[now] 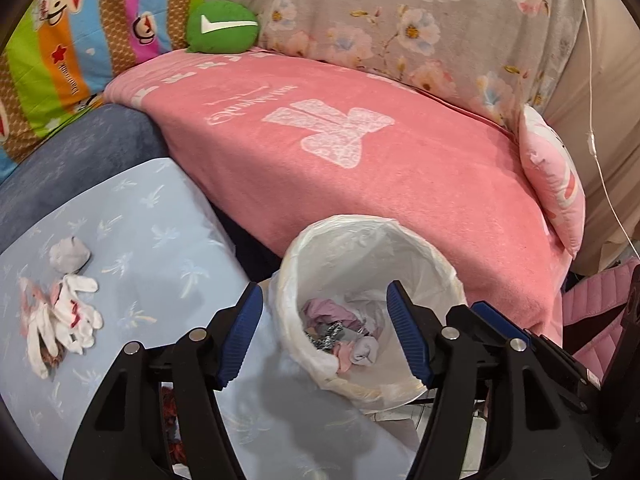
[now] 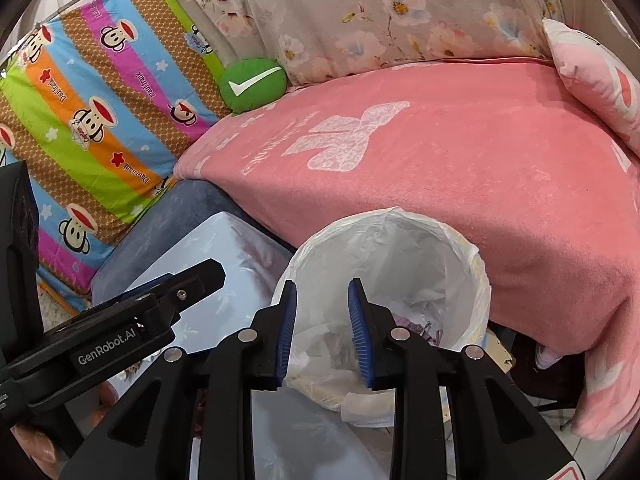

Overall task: Collect trash
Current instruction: 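Open both grippers over the wastebasket, dropping the sock and scrunchie, then move both grippers back over the table toward the dark red scrunchie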

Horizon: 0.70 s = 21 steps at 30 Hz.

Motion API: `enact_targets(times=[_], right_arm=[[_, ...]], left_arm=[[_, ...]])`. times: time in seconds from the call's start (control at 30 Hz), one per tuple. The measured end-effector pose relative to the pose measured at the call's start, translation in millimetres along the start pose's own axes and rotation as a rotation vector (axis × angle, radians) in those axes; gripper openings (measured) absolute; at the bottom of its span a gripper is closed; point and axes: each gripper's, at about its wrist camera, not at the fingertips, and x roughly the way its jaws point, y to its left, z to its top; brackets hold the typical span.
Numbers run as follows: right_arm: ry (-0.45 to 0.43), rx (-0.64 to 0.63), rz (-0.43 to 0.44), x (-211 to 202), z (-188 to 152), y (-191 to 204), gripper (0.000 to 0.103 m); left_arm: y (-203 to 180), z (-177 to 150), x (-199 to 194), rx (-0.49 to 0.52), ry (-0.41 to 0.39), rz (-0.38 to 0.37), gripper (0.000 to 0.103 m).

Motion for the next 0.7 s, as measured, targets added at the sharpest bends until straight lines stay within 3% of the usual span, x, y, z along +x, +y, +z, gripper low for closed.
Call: enact_targets(times=[0.5, 0.7], right_arm=[[0.076, -0.138, 0.058, 9, -38, 76, 0.043], [0.123, -0.184, 0.078, 17, -56, 104, 0.049]], left_arm=[[68, -24, -36, -0.128, -0.044, 0.113, 0.074], [103, -41, -49, -0.187, -0.06, 0.199, 0.083]])
